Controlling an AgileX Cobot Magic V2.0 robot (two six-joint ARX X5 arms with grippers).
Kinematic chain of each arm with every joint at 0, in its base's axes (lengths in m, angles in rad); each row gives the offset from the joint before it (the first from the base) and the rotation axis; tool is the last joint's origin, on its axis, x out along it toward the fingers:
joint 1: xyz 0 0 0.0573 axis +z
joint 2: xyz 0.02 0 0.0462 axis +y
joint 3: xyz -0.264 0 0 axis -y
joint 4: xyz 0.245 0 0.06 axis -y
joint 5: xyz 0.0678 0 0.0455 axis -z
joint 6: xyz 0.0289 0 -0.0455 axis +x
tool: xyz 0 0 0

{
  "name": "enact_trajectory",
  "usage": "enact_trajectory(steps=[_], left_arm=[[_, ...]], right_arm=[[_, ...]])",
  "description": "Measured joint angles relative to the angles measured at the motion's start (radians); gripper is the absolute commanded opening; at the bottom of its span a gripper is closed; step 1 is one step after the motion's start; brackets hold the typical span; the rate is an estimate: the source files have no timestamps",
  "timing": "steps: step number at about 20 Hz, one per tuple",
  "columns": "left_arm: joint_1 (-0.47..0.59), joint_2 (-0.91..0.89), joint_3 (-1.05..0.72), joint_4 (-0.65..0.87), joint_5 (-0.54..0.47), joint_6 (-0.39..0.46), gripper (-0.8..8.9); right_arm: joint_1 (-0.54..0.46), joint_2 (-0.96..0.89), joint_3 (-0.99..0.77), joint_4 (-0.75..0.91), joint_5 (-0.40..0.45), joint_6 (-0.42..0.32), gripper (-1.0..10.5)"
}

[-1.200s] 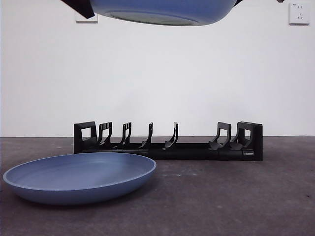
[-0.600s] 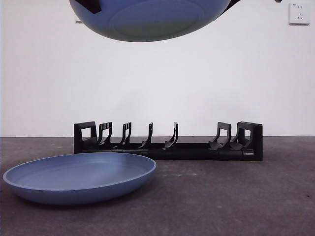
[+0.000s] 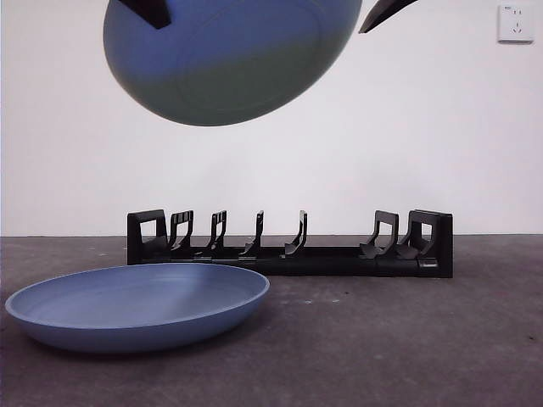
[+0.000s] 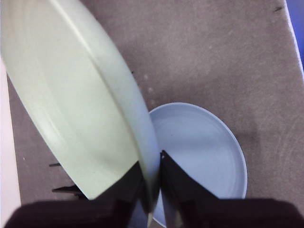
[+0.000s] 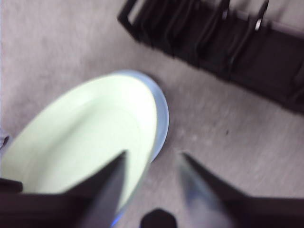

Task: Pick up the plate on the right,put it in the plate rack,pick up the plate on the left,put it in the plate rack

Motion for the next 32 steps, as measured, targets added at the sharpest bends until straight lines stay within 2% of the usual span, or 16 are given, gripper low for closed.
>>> enact_trajectory(steps=[3, 6, 9, 11, 16, 18, 19, 21, 24, 29, 32], left_arm=[[0.008, 0.000, 0.000, 0.007, 0.036, -0.054, -0.08], [0.055, 0.000, 0.000, 0.068, 0.130, -0.142, -0.08], [0.157, 0.000, 0.000, 0.204, 0.215, -0.261, -0.08], [0.245, 0.000, 0.000, 0.302, 0.269, -0.356, -0.08], [0.467, 0.021, 0.000, 0.531, 0.437, -0.604, -0.08], [0.521, 0.059, 0.000, 0.577, 0.481, -0.678, -0.09], [0.537, 0.089, 0.000, 0.592, 0.486, -0.705, -0.08], [0.543, 0.150, 0.000, 0.609, 0.477, -0.733, -0.08], [0.549, 0.224, 0.000, 0.665, 0.480, -0.757, -0.08], [0.579, 0.306, 0.000, 0.741, 0.463, -0.767, -0.08], [0.603, 0.353, 0.000, 0.764, 0.468, -0.771, -0.08]], right_arm=[[0.000, 0.000, 0.077, -0.002, 0.082, -0.001, 4.2], [0.000, -0.005, 0.188, -0.017, 0.179, -0.001, 4.2], [0.000, -0.048, 0.298, -0.056, 0.328, -0.005, 4.1], [0.000, -0.115, 0.319, -0.091, 0.375, -0.005, 4.1], [0.000, -0.194, 0.322, -0.252, 0.373, -0.027, 4.1], [0.000, -0.199, 0.307, -0.252, 0.321, -0.031, 4.1], [0.001, -0.207, 0.291, -0.252, 0.261, -0.031, 4.1], [0.005, -0.217, 0.259, -0.252, 0.163, -0.031, 4.1], [0.024, -0.218, 0.175, -0.252, 0.159, -0.031, 4.1], [0.048, -0.218, -0.064, -0.251, 0.164, -0.031, 4.1], [0.058, -0.222, -0.200, -0.172, 0.162, -0.031, 4.1]])
